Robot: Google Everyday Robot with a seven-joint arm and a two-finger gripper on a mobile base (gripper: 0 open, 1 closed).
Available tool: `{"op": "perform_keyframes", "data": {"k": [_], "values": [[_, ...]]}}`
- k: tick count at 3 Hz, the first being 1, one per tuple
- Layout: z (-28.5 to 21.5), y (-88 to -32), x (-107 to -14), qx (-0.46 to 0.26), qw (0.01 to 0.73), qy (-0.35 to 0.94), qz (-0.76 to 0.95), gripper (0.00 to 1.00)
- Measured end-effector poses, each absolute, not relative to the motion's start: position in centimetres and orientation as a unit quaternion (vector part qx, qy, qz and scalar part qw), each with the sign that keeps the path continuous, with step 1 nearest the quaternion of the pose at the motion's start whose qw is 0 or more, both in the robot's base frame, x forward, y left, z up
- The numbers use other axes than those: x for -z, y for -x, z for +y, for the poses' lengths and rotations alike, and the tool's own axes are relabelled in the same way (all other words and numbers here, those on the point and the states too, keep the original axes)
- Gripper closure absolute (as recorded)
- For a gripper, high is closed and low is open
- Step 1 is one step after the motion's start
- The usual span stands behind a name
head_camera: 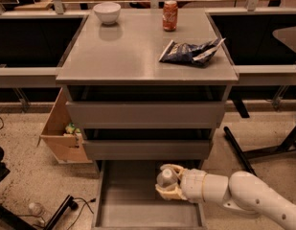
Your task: Pick blue plastic bottle from bottom drawer and place on counter
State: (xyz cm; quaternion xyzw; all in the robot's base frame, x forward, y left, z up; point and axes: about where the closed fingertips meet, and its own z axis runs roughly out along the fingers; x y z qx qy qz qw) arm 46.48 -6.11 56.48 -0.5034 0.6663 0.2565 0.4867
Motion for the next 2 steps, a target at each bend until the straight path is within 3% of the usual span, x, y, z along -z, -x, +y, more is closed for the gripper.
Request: {"op": "perform_keyframes", "data": {"k": [1, 2], "values": [[-2.0, -39.9, -64.8, -0.290, 0.466, 0.522, 0.652, 1.00], [-0.8, -37.6, -77.5, -0.249, 0.475, 0.561, 0.631, 1.00]]}}
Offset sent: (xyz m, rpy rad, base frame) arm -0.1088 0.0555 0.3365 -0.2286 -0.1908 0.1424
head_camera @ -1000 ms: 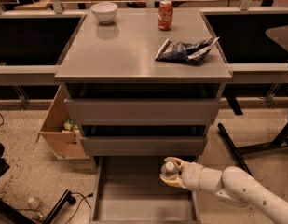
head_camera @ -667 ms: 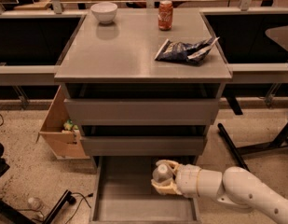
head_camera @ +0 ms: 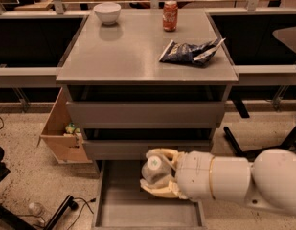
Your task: Pick blue plastic bottle from bottom drawer and place on counter
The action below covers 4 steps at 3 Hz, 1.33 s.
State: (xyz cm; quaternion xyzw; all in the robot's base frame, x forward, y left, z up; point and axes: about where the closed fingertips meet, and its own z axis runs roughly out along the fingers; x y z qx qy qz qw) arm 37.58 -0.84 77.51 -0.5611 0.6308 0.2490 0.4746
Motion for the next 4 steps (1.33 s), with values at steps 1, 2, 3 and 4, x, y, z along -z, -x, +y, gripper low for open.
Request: {"op": "perform_keyframes", "data": {"k": [1, 2, 3, 4], "values": [[-0.3, -38.2, -84.3, -0.201, 0.479, 0.581, 0.627, 1.00], [-0.3, -38.2, -84.3, -0.201, 0.479, 0.581, 0.627, 1.00], [-1.1, -41.3, -87.0, -0.206, 0.496, 0.576, 0.616, 1.00], [-6.4, -49.0, -88.5, -0.228, 0.478, 0.538, 0.656, 1.00]]}}
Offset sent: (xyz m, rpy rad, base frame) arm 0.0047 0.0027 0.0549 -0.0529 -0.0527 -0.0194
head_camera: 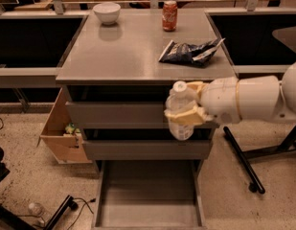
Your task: Pick blue plastic bottle from bottom drawer and place on counter
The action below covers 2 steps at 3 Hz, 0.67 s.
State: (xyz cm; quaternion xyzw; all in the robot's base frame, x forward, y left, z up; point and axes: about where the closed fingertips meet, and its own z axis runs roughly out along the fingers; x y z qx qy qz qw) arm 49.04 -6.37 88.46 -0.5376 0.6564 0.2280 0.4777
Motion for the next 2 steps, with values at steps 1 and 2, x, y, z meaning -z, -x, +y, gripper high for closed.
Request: {"op": "perform_keyframes", "data": {"k": [1, 2], "values": [[-9.5, -54.7, -88.4, -0.249, 0.443, 0.502, 0.700, 1.00], [-8.1, -57.1, -91.1, -0.262, 0.449, 0.486, 0.703, 1.00]]}}
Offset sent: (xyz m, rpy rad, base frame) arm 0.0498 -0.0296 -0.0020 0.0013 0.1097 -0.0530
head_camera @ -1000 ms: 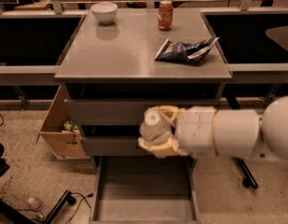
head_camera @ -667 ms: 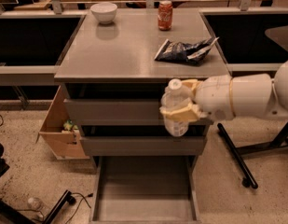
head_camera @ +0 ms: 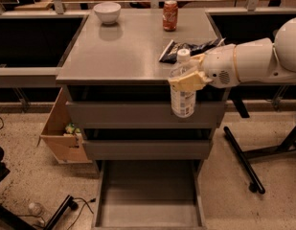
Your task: Pick blue plastic bottle from bottom drawer and place on counter
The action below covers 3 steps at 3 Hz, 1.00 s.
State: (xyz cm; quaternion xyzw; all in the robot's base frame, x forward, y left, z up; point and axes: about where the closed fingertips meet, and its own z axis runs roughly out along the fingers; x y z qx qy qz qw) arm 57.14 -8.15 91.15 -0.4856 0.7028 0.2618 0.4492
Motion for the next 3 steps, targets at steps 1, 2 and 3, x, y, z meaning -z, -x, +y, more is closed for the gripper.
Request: {"op": "perform_keyframes", "data": {"k": [1, 2, 3], "values": [[-8.0, -57.2, -91.2, -0.262, 0.449, 0.487, 0.702, 1.00], [-6.8, -59.3, -93.1, -0.259, 0.441, 0.504, 0.696, 1.00], [-5.9, -63.2, -94.9, -0.248, 0.408, 0.516, 0.711, 1.00]]}}
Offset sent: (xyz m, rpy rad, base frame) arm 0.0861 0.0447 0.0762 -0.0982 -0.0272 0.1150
